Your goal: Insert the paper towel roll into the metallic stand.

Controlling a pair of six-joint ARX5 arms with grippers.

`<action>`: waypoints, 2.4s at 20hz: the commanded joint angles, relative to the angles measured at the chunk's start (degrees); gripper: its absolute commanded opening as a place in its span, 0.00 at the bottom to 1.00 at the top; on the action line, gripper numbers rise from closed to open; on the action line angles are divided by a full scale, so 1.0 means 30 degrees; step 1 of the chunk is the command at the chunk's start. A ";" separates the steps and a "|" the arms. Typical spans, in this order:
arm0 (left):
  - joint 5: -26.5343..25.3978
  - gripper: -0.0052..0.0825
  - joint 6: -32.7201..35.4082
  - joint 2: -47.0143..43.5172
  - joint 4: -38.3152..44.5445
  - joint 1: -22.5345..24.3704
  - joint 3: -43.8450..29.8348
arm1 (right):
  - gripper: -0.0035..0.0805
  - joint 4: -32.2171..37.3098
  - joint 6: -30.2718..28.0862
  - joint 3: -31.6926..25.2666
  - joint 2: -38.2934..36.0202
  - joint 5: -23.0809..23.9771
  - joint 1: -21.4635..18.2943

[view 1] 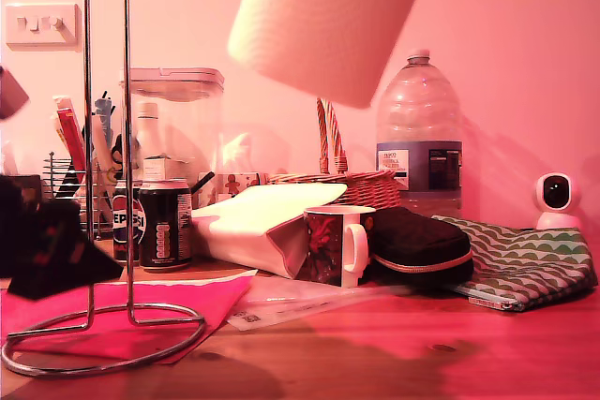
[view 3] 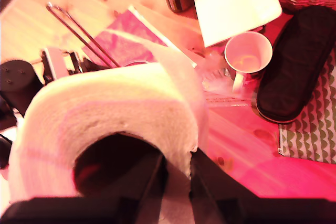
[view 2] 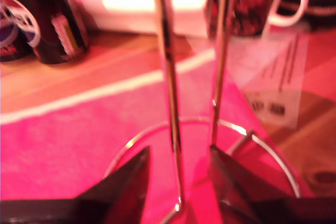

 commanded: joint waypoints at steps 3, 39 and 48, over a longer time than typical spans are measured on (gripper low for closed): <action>0.0335 0.06 0.0233 0.0146 0.0109 -0.0036 0.0051 | 0.03 0.0255 0.0153 0.1406 -0.0131 -0.0131 0.0000; 0.8160 0.03 0.5617 0.0153 -0.5515 -0.3993 0.2055 | 0.03 0.0138 0.0583 0.6688 0.2871 -0.2164 0.2004; 0.7767 0.03 0.5668 0.0182 -0.6003 -0.4583 0.3191 | 0.03 0.0146 0.0874 0.6688 0.4167 -0.2433 0.2987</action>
